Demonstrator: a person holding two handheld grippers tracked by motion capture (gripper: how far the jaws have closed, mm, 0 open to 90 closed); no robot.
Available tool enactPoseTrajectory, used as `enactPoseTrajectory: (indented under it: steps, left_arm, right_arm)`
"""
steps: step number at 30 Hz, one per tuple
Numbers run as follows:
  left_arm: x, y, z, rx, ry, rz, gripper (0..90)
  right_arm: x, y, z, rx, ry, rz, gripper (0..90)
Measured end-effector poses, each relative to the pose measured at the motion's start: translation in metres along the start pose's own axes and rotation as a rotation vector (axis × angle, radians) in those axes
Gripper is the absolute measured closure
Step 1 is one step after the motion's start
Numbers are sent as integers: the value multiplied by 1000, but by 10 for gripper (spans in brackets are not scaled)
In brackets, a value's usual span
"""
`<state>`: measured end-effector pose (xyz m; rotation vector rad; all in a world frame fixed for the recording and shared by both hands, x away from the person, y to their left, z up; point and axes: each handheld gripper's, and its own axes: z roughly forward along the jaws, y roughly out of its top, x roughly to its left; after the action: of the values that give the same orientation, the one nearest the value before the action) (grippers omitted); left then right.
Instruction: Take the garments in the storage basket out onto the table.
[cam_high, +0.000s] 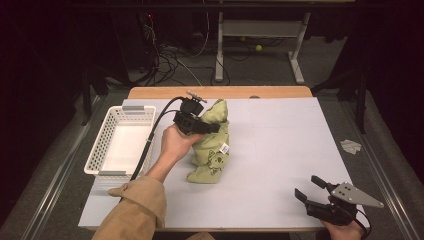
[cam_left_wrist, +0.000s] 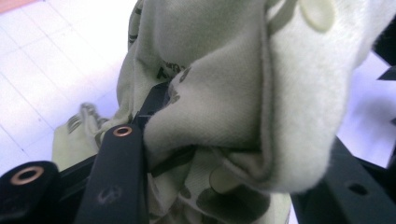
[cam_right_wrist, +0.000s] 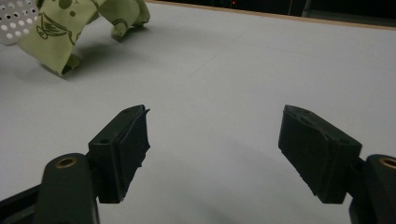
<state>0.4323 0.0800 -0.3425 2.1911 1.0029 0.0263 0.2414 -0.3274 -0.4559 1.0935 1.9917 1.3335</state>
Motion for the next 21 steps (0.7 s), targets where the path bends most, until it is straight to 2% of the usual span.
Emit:
enactPoseTrajectory:
  steps: [6,12,17,21]
  left_arm:
    - [10,-7,21,31,26,-34,496]
    - [17,-11,34,56,49,-52,475]
    - [18,-13,40,63,74,-55,408]
    - [16,-14,39,69,96,-35,354]
  right_arm:
    - [0,0,0,1,0,1,251]
    - [0,0,0,2,0,1,251]
    - [0,0,0,0,1,-1,251]
    - [0,0,0,2,0,-5,251]
